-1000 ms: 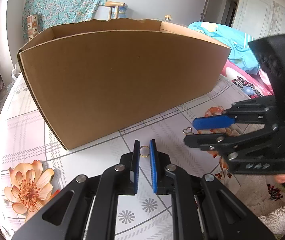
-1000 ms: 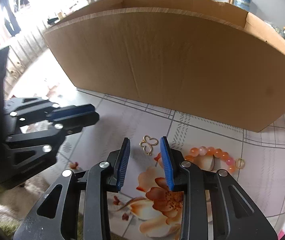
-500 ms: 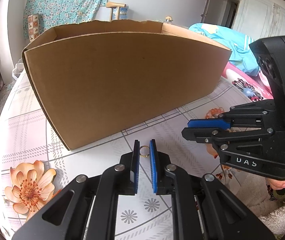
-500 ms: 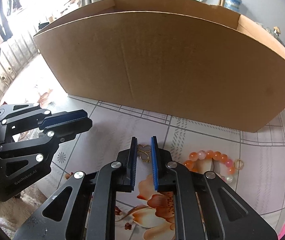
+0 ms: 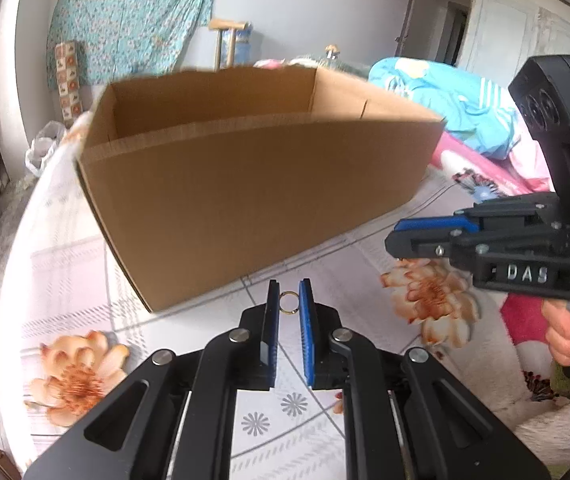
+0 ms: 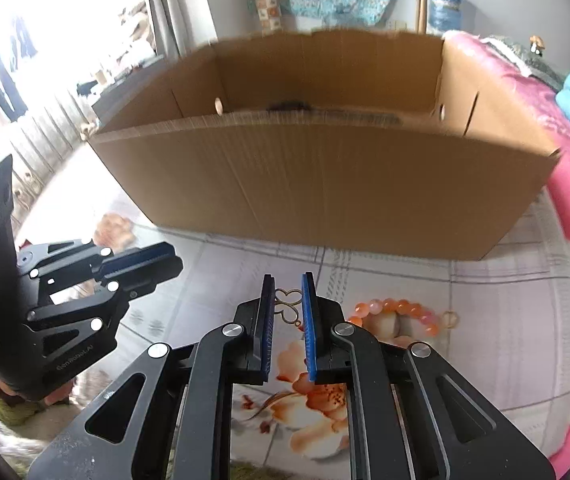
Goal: Organize jewelry
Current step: 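Carry both grippers over the box and open them to drop the charms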
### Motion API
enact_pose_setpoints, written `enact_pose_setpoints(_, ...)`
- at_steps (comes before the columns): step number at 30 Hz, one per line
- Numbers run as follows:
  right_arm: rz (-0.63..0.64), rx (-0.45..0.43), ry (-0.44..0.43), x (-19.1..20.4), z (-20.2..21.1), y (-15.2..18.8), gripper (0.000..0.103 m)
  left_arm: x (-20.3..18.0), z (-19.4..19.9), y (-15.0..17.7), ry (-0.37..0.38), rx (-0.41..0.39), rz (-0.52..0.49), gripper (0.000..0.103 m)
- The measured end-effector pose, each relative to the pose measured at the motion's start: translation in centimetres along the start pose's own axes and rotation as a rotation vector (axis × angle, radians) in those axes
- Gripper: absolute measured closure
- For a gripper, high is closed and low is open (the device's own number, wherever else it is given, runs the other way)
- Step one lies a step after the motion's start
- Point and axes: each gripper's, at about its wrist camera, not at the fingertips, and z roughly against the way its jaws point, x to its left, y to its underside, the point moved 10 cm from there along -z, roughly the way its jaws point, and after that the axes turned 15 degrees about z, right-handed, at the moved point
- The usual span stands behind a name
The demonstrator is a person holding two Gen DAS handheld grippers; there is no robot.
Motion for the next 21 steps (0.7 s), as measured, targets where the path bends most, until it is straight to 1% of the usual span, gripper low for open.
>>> enact_pose_setpoints(4,0.003,-0.083,-0.005,-0.3,3.3,-1.7,0.092,-1.9,3.4,-2.2,0.022,-0.074,-0.067,0.094)
enact_pose_setpoints(7,-0.006,-0.148,-0.019,-1.0,5.2,-3.4,0.092,-3.3,5.2,-4.3,0.067,-0.121,-0.091,0.094)
enact_pose_setpoints(10,-0.025,-0.196,-0.035,-2.2,6.2,-5.4,0.092,-4.4,5.9,-6.8,0.115,-0.157,-0.104,0.094)
enact_pose_setpoints(12,-0.034,-0.210,-0.031,-3.3,5.9,-6.5,0.092,-4.7,5.4,-8.2,0.126,-0.157,-0.103,0.094)
enact_pose_setpoints(13,-0.044,-0.209,-0.040,-3.7,5.7,-7.2,0.092,-4.7,4.9,-8.9,0.130,-0.150,-0.098,0.094)
enact_pose_setpoints(14,-0.054,-0.205,-0.054,-3.7,4.1,-7.2,0.092,-4.5,3.9,-9.8,0.130,-0.127,-0.082,0.094)
enact_pose_setpoints(17,-0.081,-0.185,-0.096,-4.6,2.5,-8.1,0.092,-3.7,0.9,-11.5,0.125,-0.052,-0.030,0.094)
enact_pose_setpoints(18,-0.090,-0.169,-0.108,-4.9,1.7,-8.3,0.092,-3.3,-0.2,-11.9,0.119,-0.022,-0.014,0.094)
enact_pose_setpoints(19,-0.105,-0.143,-0.105,-5.7,0.6,-8.5,0.092,-2.9,-1.5,-12.2,0.099,0.013,-0.001,0.094)
enact_pose_setpoints(21,-0.107,-0.105,-0.105,-6.1,-0.7,-8.5,0.092,-2.2,-3.5,-12.6,0.084,0.074,0.030,0.094)
